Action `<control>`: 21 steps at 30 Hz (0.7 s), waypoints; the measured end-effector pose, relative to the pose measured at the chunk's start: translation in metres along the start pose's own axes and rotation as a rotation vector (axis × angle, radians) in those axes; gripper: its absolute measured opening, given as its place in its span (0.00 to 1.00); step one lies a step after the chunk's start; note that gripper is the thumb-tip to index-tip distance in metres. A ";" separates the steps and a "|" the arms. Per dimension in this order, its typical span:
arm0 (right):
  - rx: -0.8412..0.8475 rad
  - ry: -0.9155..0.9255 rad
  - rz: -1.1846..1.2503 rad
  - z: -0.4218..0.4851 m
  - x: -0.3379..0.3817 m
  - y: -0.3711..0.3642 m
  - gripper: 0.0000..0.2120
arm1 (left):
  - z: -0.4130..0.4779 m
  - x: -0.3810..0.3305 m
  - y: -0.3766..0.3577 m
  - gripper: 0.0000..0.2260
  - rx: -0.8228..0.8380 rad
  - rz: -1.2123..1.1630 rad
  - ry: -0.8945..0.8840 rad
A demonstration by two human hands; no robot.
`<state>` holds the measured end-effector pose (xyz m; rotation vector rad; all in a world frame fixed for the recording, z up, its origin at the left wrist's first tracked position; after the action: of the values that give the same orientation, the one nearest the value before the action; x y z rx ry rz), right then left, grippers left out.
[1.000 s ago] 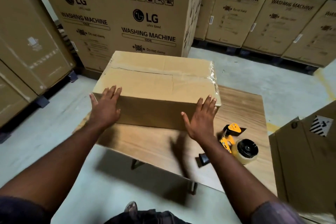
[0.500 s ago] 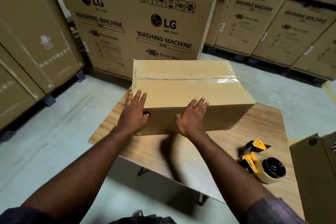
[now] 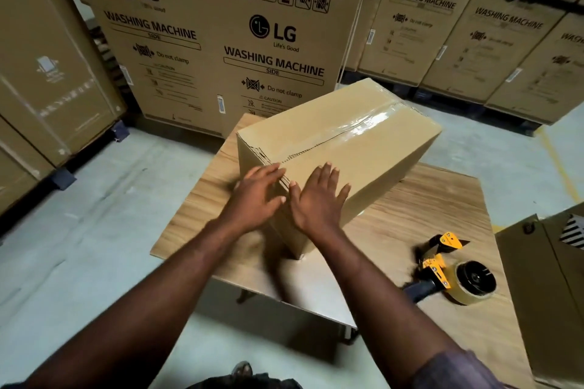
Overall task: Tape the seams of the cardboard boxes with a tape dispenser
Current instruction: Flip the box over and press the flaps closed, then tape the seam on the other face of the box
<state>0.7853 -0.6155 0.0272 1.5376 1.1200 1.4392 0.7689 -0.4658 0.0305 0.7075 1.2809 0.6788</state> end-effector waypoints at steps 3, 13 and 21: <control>-0.016 0.075 -0.106 -0.013 -0.002 -0.006 0.43 | 0.016 0.026 0.008 0.31 0.091 0.198 -0.034; 0.105 0.244 0.010 -0.015 -0.142 0.060 0.44 | -0.005 -0.048 -0.036 0.27 0.054 0.437 -0.283; -0.067 0.222 0.014 -0.055 -0.145 0.049 0.44 | -0.006 -0.074 -0.073 0.31 0.116 0.444 -0.283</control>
<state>0.7378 -0.7708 0.0281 1.3664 1.1787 1.6713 0.7551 -0.5680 0.0168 1.1595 0.9126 0.8304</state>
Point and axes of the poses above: each hand's wrist, its own z-axis towards the middle knuckle, its own y-axis out of the back of the hand, x = y × z, the point moved 3 cm from there along z, towards the middle knuckle, and after that the axes turned 4 degrees about z, right-handed, at the moved point
